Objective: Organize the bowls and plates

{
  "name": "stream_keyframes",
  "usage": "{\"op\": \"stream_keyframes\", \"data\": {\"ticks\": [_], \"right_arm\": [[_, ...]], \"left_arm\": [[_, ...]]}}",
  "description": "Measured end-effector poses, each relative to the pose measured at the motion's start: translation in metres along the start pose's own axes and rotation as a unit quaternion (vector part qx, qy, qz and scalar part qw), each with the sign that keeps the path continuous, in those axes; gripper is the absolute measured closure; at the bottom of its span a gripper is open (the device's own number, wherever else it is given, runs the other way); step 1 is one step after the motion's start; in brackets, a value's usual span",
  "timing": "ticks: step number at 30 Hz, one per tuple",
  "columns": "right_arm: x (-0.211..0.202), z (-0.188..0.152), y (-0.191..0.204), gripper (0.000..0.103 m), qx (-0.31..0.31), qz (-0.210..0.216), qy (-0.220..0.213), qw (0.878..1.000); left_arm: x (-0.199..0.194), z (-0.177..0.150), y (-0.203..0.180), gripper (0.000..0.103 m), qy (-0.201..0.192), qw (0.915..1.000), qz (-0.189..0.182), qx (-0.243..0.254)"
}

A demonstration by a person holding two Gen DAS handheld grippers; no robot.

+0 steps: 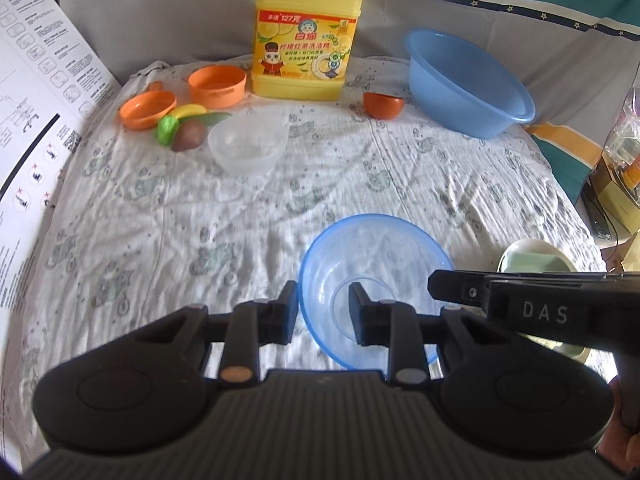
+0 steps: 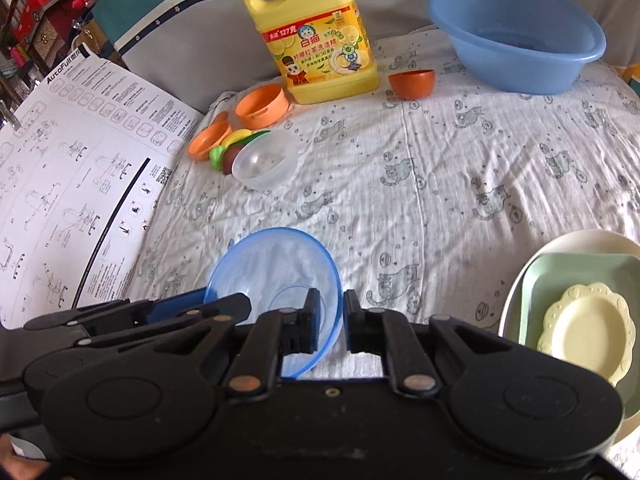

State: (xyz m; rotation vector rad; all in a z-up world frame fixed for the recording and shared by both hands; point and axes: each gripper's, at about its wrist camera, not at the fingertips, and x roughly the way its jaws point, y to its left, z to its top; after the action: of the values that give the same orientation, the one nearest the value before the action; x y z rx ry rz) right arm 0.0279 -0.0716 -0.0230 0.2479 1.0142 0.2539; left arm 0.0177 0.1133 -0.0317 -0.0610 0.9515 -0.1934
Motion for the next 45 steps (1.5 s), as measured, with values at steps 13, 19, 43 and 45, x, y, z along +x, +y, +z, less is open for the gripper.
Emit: {"op": "stream_keyframes", "data": {"ticks": [13, 19, 43, 45], "right_arm": [[0.008, -0.026, 0.0, 0.091, -0.004, -0.006, 0.027, 1.0], [0.018, -0.027, 0.001, 0.091, -0.006, -0.01, 0.037, 0.999], [0.04, -0.028, 0.0, 0.091, -0.007, -0.014, 0.058, 0.998], [0.039, -0.028, 0.0, 0.089, -0.008, -0.014, 0.057, 0.998]], "left_arm": [[0.008, -0.034, 0.009, 0.077, 0.035, 0.9993, -0.01, -0.011], [0.013, -0.035, 0.009, 0.077, 0.038, 0.9993, -0.003, -0.001], [0.037, -0.037, 0.014, 0.076, 0.057, 0.9983, -0.004, -0.003], [0.036, -0.037, 0.015, 0.073, 0.054, 0.9985, -0.002, -0.004]]}}
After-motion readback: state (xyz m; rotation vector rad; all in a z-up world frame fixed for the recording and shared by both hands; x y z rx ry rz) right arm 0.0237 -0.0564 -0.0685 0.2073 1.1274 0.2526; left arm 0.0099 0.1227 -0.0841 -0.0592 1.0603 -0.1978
